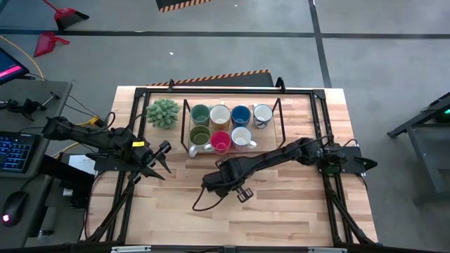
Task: Place coffee mugs
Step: Put the gray patterned mug on the shelf
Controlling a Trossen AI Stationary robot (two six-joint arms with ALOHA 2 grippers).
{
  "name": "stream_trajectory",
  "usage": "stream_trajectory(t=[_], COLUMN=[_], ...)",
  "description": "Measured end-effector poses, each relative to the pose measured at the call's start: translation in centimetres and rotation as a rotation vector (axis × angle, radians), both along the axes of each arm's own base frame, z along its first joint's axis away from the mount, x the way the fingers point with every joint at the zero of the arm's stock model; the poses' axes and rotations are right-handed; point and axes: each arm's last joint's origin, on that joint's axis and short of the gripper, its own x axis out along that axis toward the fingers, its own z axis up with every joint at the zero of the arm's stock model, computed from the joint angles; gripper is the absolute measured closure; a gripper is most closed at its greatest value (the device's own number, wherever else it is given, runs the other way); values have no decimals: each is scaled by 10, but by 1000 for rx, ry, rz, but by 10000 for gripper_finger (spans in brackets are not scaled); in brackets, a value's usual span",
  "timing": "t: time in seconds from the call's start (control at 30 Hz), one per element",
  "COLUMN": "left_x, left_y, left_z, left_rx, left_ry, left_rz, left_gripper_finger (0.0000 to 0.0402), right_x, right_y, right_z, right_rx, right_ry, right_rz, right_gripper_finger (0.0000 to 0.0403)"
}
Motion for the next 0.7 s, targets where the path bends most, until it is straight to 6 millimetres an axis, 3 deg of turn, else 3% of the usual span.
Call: stream_trajectory(t=[0.33, 0.7], left_x=[0, 0], left_y=[1, 1], left_z=[0, 0], left_rx=[-10, -10], left_ry=[1, 3], left_rz=[26, 26], left_gripper_finger=[273, 273], right_x=[5, 11], right_y=[3, 7], right_z=[-17, -16], right_rx=[-3, 90], right_ry=[37, -16], right_rz=[82, 3], right_gripper_finger=[403, 391])
